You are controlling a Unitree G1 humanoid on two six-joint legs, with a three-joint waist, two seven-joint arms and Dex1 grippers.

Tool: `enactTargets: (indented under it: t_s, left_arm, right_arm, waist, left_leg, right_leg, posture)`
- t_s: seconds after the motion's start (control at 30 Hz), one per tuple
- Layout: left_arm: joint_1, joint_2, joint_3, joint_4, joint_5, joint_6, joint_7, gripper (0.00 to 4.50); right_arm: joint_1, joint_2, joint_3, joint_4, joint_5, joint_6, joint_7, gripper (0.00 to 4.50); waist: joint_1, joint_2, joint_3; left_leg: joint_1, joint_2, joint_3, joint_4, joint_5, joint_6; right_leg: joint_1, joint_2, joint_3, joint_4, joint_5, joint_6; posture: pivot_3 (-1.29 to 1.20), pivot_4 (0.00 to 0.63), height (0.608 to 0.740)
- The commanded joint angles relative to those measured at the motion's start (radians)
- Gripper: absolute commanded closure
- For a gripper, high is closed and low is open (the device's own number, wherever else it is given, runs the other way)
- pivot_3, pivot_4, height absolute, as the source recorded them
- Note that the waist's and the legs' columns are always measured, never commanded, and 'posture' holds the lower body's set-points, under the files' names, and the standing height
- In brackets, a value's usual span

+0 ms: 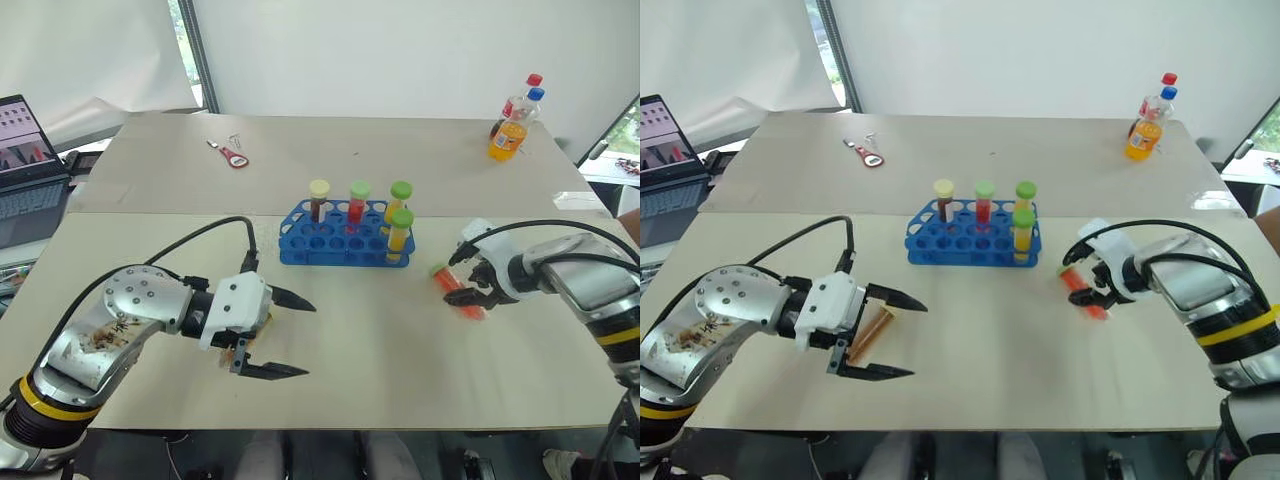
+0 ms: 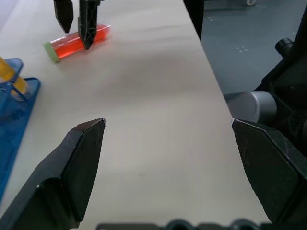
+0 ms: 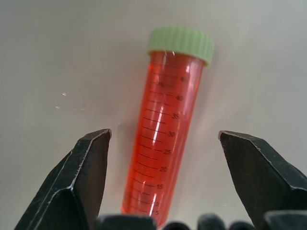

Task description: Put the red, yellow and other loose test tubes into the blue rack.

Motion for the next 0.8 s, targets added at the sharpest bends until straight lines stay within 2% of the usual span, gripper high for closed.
enactTargets:
  t_s: [0.03, 0.23, 0.27, 0.43, 0.6, 0.67, 0.8]
  left_arm:
    - [0.016, -0.003, 0.016, -0.035, 0.017, -0.032, 0.021, 0.00]
    - [0.041, -0.009, 0.020, -0.038, 0.015, -0.041, 0.037, 0.00]
    - [0.050, -0.008, 0.022, -0.037, 0.016, -0.046, 0.037, 0.00]
    - [0.078, 0.002, 0.039, -0.018, 0.029, -0.072, 0.037, 0.00]
    - [0.122, -0.005, 0.135, 0.033, 0.025, -0.086, 0.077, 0.00]
    - [0.139, 0.001, 0.170, 0.046, 0.023, -0.092, 0.081, 0.00]
    - [0.155, -0.008, 0.232, 0.075, 0.016, -0.106, 0.105, 0.00]
  right_arm:
    - [-0.072, 0.013, 0.028, 0.077, -0.039, -0.035, 0.063, 1.38]
    - [-0.101, 0.035, 0.051, 0.127, -0.076, -0.062, 0.121, 3.39]
    - [-0.098, 0.034, 0.050, 0.121, -0.077, -0.058, 0.128, 3.53]
    - [-0.080, 0.002, 0.018, 0.041, -0.060, -0.054, 0.170, 3.53]
    - [0.002, -0.019, -0.134, -0.243, 0.075, -0.027, 0.207, 3.53]
    - [0.048, 0.064, -0.236, -0.340, 0.137, 0.023, 0.143, 3.53]
    - [0.136, 0.382, -0.439, -0.452, 0.197, -0.001, -0.091, 3.53]
  waist:
    - [0.000, 0.000, 0.000]
    - [0.001, 0.000, 0.000]
    - [0.001, 0.000, 0.000]
    - [0.001, 0.000, 0.000]
    - [0.001, 0.000, 0.000]
    - [-0.001, 0.000, 0.000]
    - [-0.005, -0.002, -0.001]
  left_leg:
    - [0.000, 0.000, 0.000, 0.000, 0.000, 0.000]
    - [0.000, 0.000, 0.000, 0.000, 0.000, 0.000]
    - [0.000, 0.000, 0.000, 0.000, 0.000, 0.000]
    - [0.000, 0.000, 0.000, 0.000, 0.000, 0.000]
    - [-0.005, 0.001, -0.001, 0.000, 0.000, 0.000]
    - [-0.005, 0.001, -0.002, 0.000, 0.000, 0.000]
    - [-0.004, 0.002, -0.003, 0.000, 0.000, 0.000]
  right_leg:
    - [0.000, 0.000, 0.000, 0.000, 0.000, 0.000]
    - [0.000, 0.000, 0.000, 0.000, 0.000, 0.000]
    - [0.000, 0.000, 0.000, 0.000, 0.000, 0.000]
    - [0.000, 0.000, 0.000, 0.000, 0.000, 0.000]
    - [-0.006, 0.000, 0.000, 0.002, 0.000, 0.000]
    - [-0.006, 0.000, 0.000, 0.002, 0.000, 0.000]
    - [-0.006, 0.001, 0.000, 0.003, 0.001, -0.001]
  posture:
    - [0.00, 0.150, 0.733]
    - [0.00, 0.150, 0.733]
    - [0.00, 0.150, 0.733]
    - [0.00, 0.150, 0.733]
    - [0.00, 0.150, 0.733]
    - [0.00, 0.150, 0.733]
    - [0.00, 0.150, 0.733]
